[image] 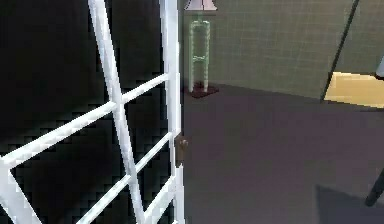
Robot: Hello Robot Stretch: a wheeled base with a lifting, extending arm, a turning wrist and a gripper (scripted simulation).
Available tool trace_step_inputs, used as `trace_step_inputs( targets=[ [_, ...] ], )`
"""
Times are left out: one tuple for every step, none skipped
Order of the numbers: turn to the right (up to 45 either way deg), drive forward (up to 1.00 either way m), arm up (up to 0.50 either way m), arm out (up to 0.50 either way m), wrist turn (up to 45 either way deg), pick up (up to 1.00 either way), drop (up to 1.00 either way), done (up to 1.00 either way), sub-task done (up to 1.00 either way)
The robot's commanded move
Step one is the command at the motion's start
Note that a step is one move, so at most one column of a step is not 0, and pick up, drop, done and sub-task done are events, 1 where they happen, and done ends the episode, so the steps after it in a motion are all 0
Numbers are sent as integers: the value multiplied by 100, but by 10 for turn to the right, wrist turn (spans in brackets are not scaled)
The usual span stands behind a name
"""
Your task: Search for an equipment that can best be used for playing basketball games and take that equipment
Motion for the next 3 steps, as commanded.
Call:
trace_step_inputs(
  targets=[
    [450,0,0,0,0,0,0,0,0],
    [420,0,0,0,0,0,0,0,0],
    [0,40,0,0,0,0,0,0,0]
  ],
)
